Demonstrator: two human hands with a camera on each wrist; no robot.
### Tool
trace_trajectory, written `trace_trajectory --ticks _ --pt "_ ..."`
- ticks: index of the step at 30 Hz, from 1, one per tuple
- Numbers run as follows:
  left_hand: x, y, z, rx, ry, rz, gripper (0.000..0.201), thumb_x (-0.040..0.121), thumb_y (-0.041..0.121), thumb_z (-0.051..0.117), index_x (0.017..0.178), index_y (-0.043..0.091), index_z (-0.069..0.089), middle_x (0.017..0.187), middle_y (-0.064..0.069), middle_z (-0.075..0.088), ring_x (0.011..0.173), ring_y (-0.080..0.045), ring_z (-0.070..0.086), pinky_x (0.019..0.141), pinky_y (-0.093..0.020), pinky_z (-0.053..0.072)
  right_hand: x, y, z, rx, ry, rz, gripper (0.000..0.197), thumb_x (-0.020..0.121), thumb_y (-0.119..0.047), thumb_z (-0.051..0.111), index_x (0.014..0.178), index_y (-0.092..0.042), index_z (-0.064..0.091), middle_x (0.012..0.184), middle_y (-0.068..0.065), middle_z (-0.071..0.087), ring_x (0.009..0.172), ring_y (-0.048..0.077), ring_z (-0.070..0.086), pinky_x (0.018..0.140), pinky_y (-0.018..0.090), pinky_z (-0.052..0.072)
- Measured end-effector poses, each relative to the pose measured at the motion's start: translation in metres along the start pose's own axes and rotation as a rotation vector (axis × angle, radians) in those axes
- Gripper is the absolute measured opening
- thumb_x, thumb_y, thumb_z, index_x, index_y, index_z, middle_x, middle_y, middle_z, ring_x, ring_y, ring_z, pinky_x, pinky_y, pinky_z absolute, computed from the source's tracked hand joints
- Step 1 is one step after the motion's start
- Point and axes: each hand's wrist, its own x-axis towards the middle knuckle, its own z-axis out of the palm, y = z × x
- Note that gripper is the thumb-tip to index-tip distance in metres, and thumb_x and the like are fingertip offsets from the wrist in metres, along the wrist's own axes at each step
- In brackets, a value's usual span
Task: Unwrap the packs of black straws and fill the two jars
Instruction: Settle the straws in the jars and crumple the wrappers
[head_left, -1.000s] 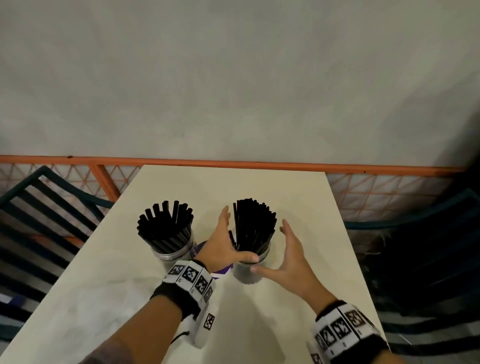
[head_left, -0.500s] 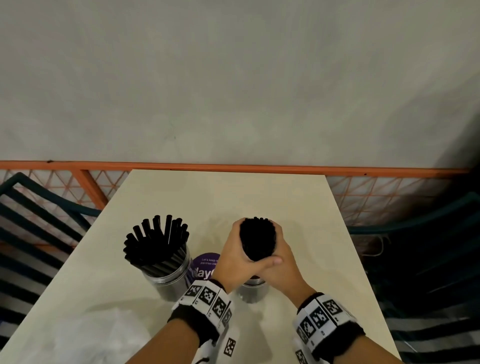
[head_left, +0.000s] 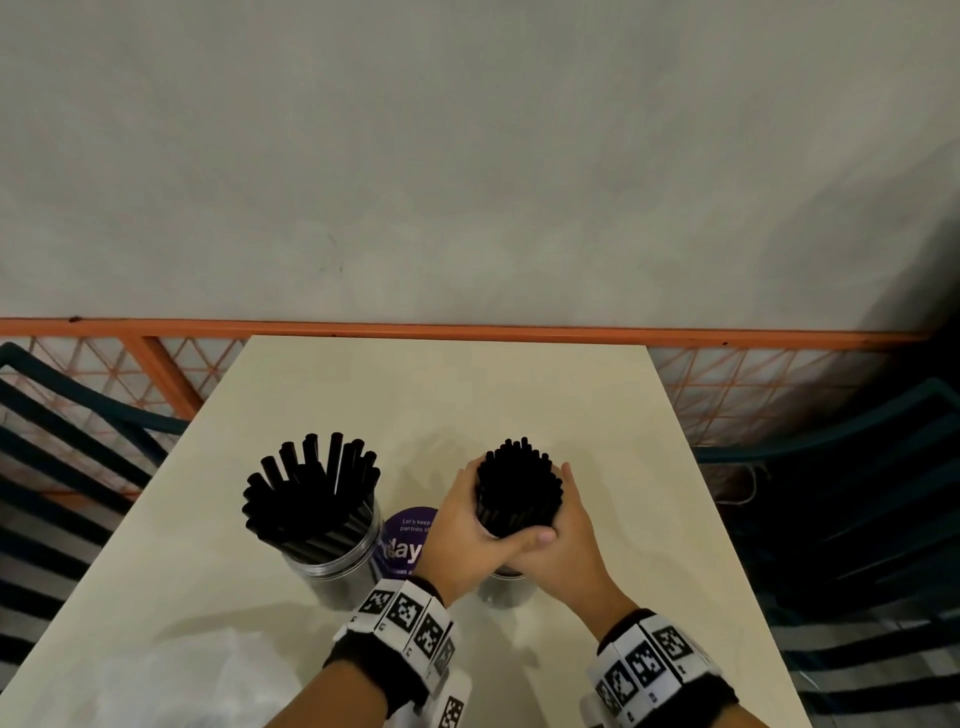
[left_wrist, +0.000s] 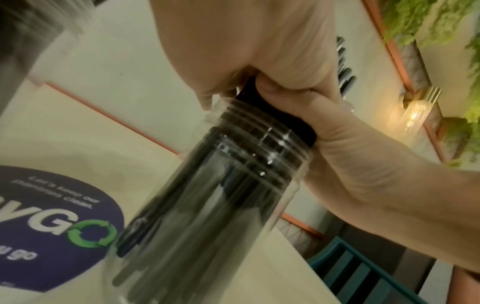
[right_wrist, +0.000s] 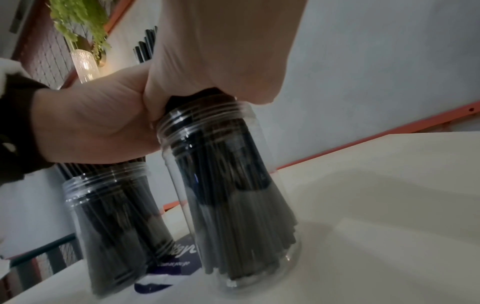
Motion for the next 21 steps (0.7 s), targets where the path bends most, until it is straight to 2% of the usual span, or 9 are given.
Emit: trace_trajectory --ticks 3,5,9,12,14,16,17,19,21 --pt "-0.001 -0.004 0.003 0.027 0.014 -0.006 0.083 0.042 0.065 0.077 0.113 0.040 0.043 0.115 0.004 0.058 0.111 -0.005 0.053 0.096 -0.023 0.044 0.000 0.008 0.003 -0.069 -0.053 -0.002 0.049 0.064 -0.059 0.054 0.110 -0.054 0.039 0.109 -0.038 0.043 0.109 -0.029 0.032 0.120 0.035 -0.002" --pt "0.000 -0.006 0.002 0.008 0.012 -0.021 0.078 0.042 0.063 0.079 0.109 0.046 0.041 0.115 0.002 0.057 0.112 -0.005 0.053 0.097 -0.024 0.045 0.001 0.011 0.004 -0.061 -0.061 0.015 0.049 0.064 -0.058 0.055 0.110 -0.054 0.040 0.110 -0.036 0.046 0.110 -0.025 0.035 0.120 0.036 -0.004" --pt "0.002 -0.003 0.000 -0.025 -0.002 -0.018 0.075 0.043 0.057 0.079 0.106 0.051 0.039 0.117 0.004 0.055 0.112 -0.003 0.052 0.094 -0.016 0.042 0.004 0.006 0.001 -0.066 -0.060 0.008 0.048 0.063 -0.058 0.054 0.108 -0.055 0.040 0.109 -0.034 0.048 0.110 -0.022 0.038 0.118 0.031 -0.007" --pt "-0.003 -0.004 -0.001 -0.044 -0.045 -0.027 0.074 0.045 0.056 0.080 0.106 0.050 0.040 0.118 0.007 0.054 0.116 -0.003 0.049 0.103 -0.029 0.042 0.001 0.010 0.003 -0.144 -0.094 -0.015 0.052 0.066 -0.061 0.051 0.116 -0.046 0.046 0.113 -0.025 0.051 0.114 -0.013 0.038 0.119 0.046 -0.002" --pt "-0.005 -0.006 -0.003 -0.034 -0.076 -0.046 0.085 0.042 0.062 0.080 0.113 0.047 0.038 0.122 0.006 0.052 0.121 -0.006 0.046 0.106 -0.035 0.039 -0.001 0.013 0.003 -0.172 -0.121 -0.030 0.057 0.066 -0.064 0.051 0.120 -0.045 0.044 0.118 -0.022 0.048 0.116 -0.017 0.031 0.117 0.050 0.002" --pt "-0.006 -0.005 -0.007 -0.017 -0.126 -0.040 0.093 0.039 0.064 0.081 0.117 0.055 0.030 0.127 0.009 0.047 0.126 -0.007 0.041 0.108 -0.031 0.036 -0.005 0.011 -0.002 -0.072 -0.104 -0.029 0.077 0.060 -0.073 0.057 0.128 -0.046 0.032 0.129 -0.018 0.039 0.126 -0.013 0.023 0.119 0.050 0.003" --pt "-0.006 -0.006 -0.011 -0.029 -0.166 -0.030 0.101 0.039 0.061 0.082 0.121 0.058 0.023 0.132 0.011 0.042 0.129 -0.003 0.037 0.108 -0.025 0.033 -0.007 0.011 -0.005 0.011 -0.082 -0.001 0.096 0.054 -0.080 0.058 0.135 -0.042 0.022 0.136 -0.014 0.032 0.133 -0.003 0.020 0.119 0.046 0.005" --pt "-0.009 -0.007 -0.021 -0.063 -0.229 -0.031 0.123 0.039 0.058 0.083 0.133 0.048 0.005 0.142 0.020 0.024 0.131 0.013 0.024 0.107 -0.012 0.025 -0.014 0.011 -0.015 0.136 -0.052 0.100 0.123 0.040 -0.081 0.066 0.138 -0.043 0.002 0.145 -0.012 0.017 0.139 0.007 0.014 0.116 0.036 0.015" --pt "-0.011 -0.012 -0.033 -0.042 -0.212 -0.049 0.137 0.036 0.060 0.083 0.138 0.038 -0.006 0.148 0.018 0.014 0.134 0.013 0.016 0.112 -0.017 0.021 -0.023 0.013 -0.021 0.189 -0.042 0.166 0.131 0.035 -0.069 0.080 0.131 -0.056 -0.008 0.148 -0.021 0.008 0.140 0.000 0.008 0.116 0.031 0.016"
